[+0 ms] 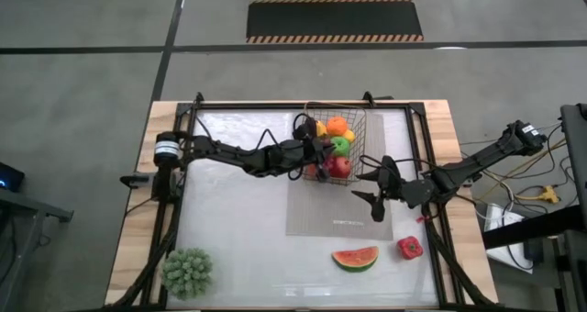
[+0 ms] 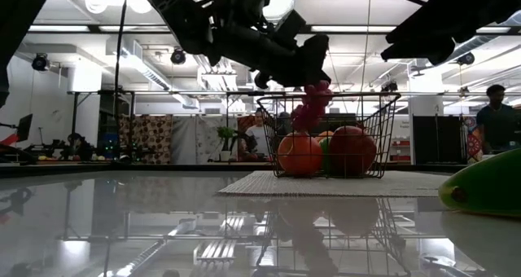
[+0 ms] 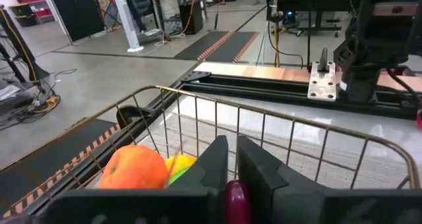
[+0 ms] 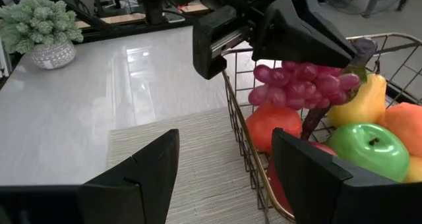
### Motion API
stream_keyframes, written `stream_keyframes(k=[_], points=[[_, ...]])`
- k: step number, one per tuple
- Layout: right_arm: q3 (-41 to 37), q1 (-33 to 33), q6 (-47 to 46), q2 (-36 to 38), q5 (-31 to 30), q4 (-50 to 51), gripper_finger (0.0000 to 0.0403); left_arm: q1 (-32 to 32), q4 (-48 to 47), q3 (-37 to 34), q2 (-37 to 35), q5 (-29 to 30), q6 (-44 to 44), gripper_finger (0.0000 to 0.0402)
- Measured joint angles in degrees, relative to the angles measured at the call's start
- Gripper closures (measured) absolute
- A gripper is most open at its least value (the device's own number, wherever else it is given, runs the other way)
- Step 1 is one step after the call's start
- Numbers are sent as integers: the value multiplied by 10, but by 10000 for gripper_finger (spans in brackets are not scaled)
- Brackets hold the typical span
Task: Build produce basket
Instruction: Put the grapes into the wire basket, then put the bell pepper into the wire basket
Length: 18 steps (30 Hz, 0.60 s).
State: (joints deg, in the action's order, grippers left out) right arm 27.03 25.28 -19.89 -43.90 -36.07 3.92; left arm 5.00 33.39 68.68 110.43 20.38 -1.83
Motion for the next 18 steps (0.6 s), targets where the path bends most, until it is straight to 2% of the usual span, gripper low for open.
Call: stream_keyframes(k=[13, 18], points=[[3, 0, -65, -1, 8, 1, 177, 3, 0, -5, 0, 0, 1, 293], [12, 0, -105, -1, 57, 0, 177, -3, 0, -7, -12, -2, 0, 283]])
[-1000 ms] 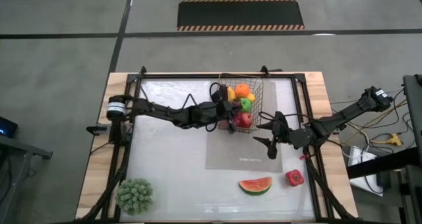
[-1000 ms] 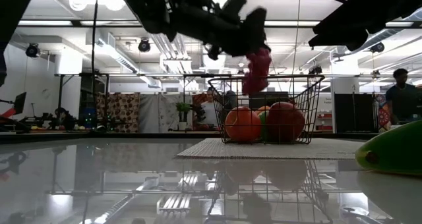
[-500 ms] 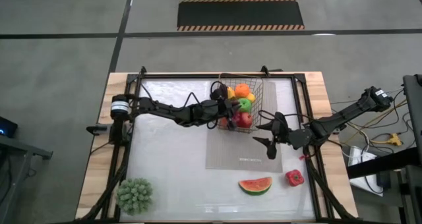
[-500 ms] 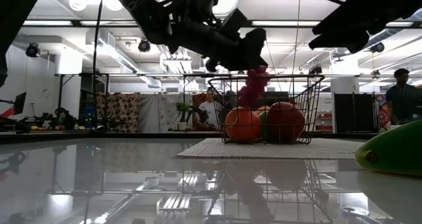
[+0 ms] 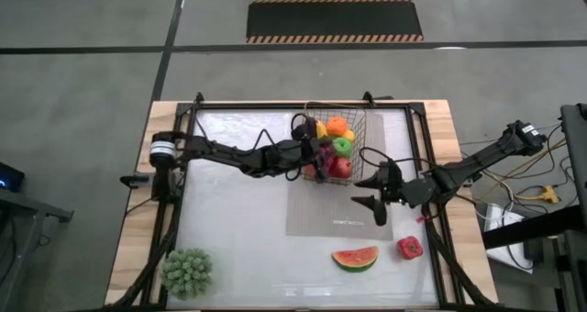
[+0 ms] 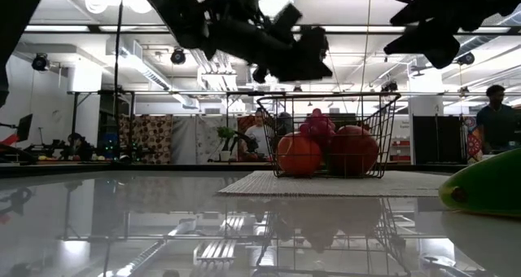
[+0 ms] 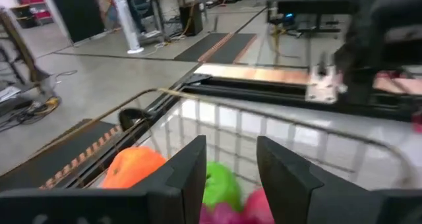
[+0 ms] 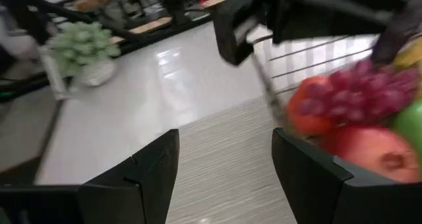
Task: Build produce basket
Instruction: Put the bell pepper into the wire basket
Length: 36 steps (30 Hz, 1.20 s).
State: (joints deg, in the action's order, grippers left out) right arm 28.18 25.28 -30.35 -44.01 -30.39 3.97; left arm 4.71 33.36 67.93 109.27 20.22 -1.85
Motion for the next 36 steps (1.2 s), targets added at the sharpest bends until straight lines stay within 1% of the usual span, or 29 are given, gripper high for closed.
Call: stream_keyframes(k=[3, 6, 8, 12, 15, 19, 23, 27, 30, 33, 36], points=[[9, 0, -43, -2, 50, 0, 177, -15, 3, -5, -26, -11, -15, 283], [25, 2, -91, -10, 109, 3, 177, -34, -1, -16, -63, -31, -69, 283], [38, 8, -124, -20, 133, 2, 177, -50, 1, -21, -86, -38, -112, 283], [66, 29, -196, -50, 154, 28, 177, -74, 2, -47, -137, -43, -177, 283], [97, 45, -257, -80, 157, 79, 177, -81, 4, -79, -176, -42, -182, 283], [160, 62, -348, -129, 173, 199, 177, -85, 11, -124, -225, -40, -182, 283], [234, 71, -473, -179, 202, 364, 177, -86, 26, -162, -264, -40, -180, 283], [309, 77, -589, -229, 269, 547, 177, -86, 28, -187, -294, -39, -180, 283], [354, 80, -626, -261, 310, 665, 177, -86, 27, -200, -311, -39, -180, 283], [380, 81, -641, -284, 344, 735, 170, -86, 29, -212, -322, -39, -180, 283], [383, 84, -659, -294, 388, 740, 147, -86, 27, -222, -329, -37, -180, 283]])
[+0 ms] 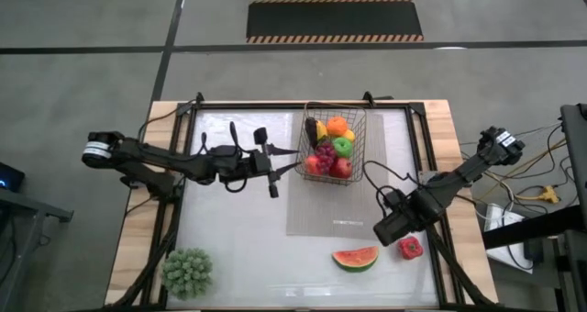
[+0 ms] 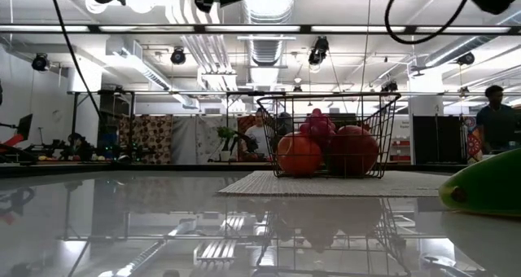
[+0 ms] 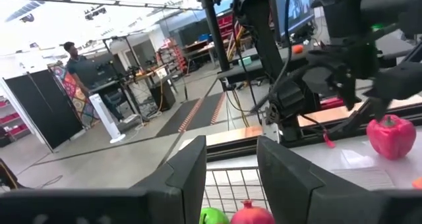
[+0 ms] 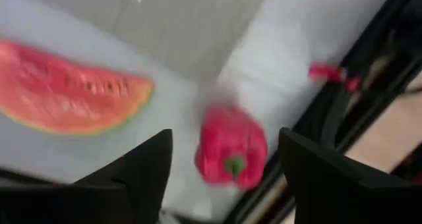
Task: Build produce basket
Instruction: Put the bell pepper into the wire basket
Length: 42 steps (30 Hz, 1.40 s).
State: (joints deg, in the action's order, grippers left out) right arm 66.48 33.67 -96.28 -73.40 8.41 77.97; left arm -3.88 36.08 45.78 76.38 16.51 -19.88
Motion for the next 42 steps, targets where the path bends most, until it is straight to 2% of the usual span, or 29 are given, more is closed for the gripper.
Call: stream_keyframes(k=[5, 11, 20, 26, 31, 42], points=[[-7, 31, -42, -9, 78, -10, 93, 0, 1, -3, -5, 1, 0, 283], [-19, 90, -108, -10, 86, -54, 43, 0, 1, -3, -5, 1, 0, 283], [-84, 141, -145, -11, 81, -111, 39, 0, 1, -3, -5, 2, 0, 283], [-110, 142, -108, -9, 81, -121, 38, 0, 1, -3, -5, 2, 0, 283], [-131, 142, -105, -10, 80, -167, 39, 0, 1, -3, -5, 2, 0, 283], [-152, 142, -92, -18, 44, -182, 39, 0, 1, -3, -4, 2, 0, 283]])
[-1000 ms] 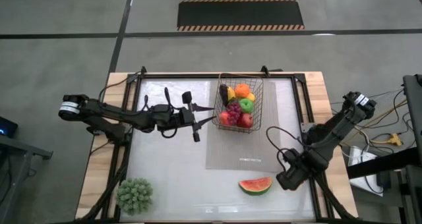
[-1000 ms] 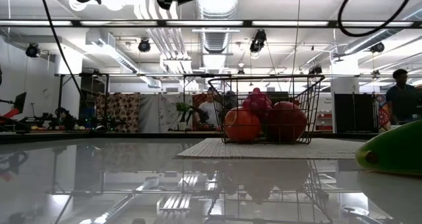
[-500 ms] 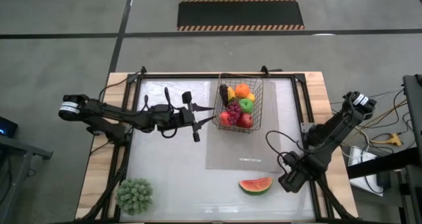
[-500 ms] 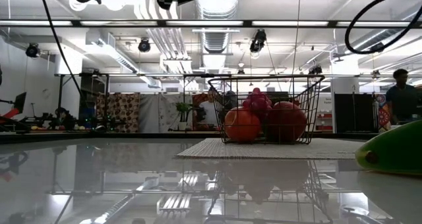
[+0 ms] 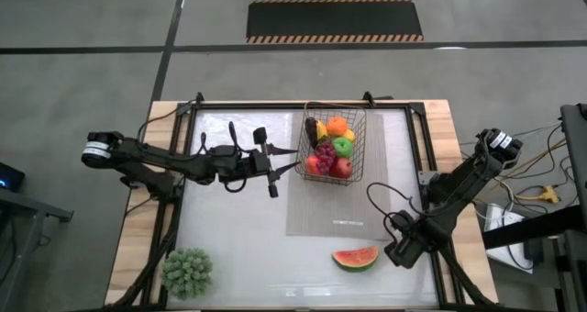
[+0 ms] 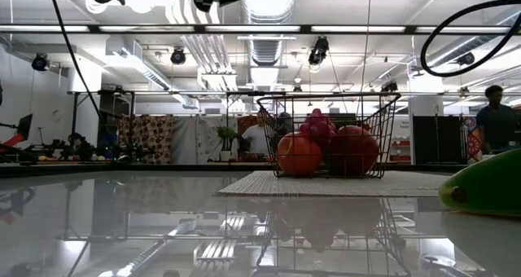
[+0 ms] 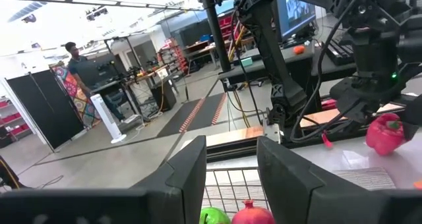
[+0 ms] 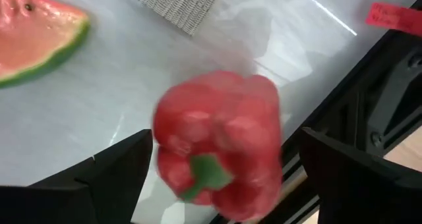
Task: Build produce basket
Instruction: Put the bell pepper into the wire basket
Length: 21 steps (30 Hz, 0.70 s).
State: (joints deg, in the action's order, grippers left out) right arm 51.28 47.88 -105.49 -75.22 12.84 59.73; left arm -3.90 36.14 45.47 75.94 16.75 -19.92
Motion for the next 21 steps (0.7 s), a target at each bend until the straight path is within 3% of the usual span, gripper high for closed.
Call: stream_keyframes(k=[4, 14, 21], points=[[-9, 0, 5, 0, -6, -2, 50, 0, 0, 0, 0, 0, 0, 283], [-19, 0, 7, 5, -7, -4, 151, 0, 0, 0, 0, 0, 0, 283], [-19, 0, 11, 19, -9, -6, 160, 0, 0, 0, 0, 0, 0, 283]])
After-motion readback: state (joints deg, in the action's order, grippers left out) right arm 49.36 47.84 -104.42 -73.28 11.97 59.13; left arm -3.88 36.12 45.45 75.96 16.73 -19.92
